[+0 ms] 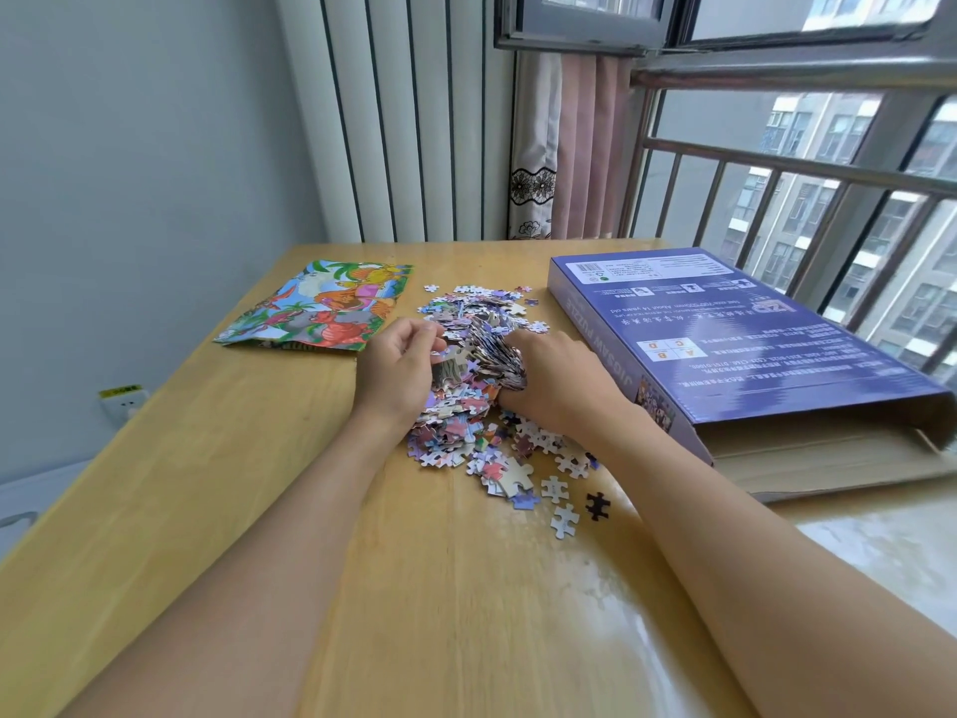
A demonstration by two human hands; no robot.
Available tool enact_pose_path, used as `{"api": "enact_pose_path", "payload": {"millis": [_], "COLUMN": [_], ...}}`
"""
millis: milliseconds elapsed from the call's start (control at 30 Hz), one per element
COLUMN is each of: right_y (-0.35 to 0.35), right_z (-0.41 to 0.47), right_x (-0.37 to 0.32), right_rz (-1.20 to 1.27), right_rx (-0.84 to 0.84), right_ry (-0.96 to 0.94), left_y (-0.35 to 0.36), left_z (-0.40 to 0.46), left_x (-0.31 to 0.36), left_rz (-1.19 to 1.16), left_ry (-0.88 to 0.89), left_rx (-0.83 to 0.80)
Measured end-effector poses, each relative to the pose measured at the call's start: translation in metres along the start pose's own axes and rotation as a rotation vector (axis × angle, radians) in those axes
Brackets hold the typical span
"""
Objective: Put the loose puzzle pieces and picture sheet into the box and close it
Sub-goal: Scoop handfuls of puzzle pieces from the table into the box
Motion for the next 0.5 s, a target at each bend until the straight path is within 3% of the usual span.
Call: {"api": "enact_pose_path", "payload": {"millis": [133, 300, 500], "right_y": [-0.007, -0.018, -0.007], "right_z": [0.0, -0.004, -0.001], "right_x": [0.003, 0.021, 0.024], "right_rz": [0.007, 0.186, 0.258], "right_rx": [0.053, 0.155, 0.101], "right_ry": [0.026, 0.11, 0.125], "left_y": [-0.001, -0.002, -0.002], "left_z": [0.0, 0.0, 0.001], "left_x": [0.002, 0.0, -0.001], "left_rz": [-0.018, -0.029, -0.012], "left_ry": [0.009, 0.003, 0.003], "left_rx": [0.006, 0.015, 0.02]}}
Point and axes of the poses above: each hand's wrist, its own z-axis towards the middle knuckle, its own y-axis out of the palm, x = y × z, the point moved 10 cm from there along z, towards the middle knuckle, and after that the axes turned 6 degrees about z, right-handed, at the moved point
